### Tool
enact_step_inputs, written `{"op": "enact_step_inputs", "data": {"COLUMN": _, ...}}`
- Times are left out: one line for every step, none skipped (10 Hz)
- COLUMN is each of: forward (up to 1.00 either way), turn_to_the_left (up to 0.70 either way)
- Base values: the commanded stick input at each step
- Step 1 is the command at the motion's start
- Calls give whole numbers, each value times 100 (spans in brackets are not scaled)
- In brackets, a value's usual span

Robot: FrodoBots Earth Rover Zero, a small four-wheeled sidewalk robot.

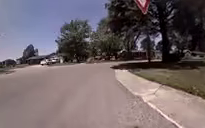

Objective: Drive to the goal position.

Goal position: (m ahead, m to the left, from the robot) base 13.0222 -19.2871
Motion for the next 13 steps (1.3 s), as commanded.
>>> {"op": "enact_step_inputs", "data": {"forward": 70, "turn_to_the_left": 0}}
{"op": "enact_step_inputs", "data": {"forward": 70, "turn_to_the_left": 0}}
{"op": "enact_step_inputs", "data": {"forward": 70, "turn_to_the_left": 0}}
{"op": "enact_step_inputs", "data": {"forward": 70, "turn_to_the_left": 0}}
{"op": "enact_step_inputs", "data": {"forward": 70, "turn_to_the_left": 0}}
{"op": "enact_step_inputs", "data": {"forward": 70, "turn_to_the_left": 0}}
{"op": "enact_step_inputs", "data": {"forward": 70, "turn_to_the_left": 0}}
{"op": "enact_step_inputs", "data": {"forward": 70, "turn_to_the_left": 0}}
{"op": "enact_step_inputs", "data": {"forward": 70, "turn_to_the_left": 0}}
{"op": "enact_step_inputs", "data": {"forward": 70, "turn_to_the_left": 0}}
{"op": "enact_step_inputs", "data": {"forward": 70, "turn_to_the_left": 0}}
{"op": "enact_step_inputs", "data": {"forward": 70, "turn_to_the_left": 0}}
{"op": "enact_step_inputs", "data": {"forward": 70, "turn_to_the_left": 0}}
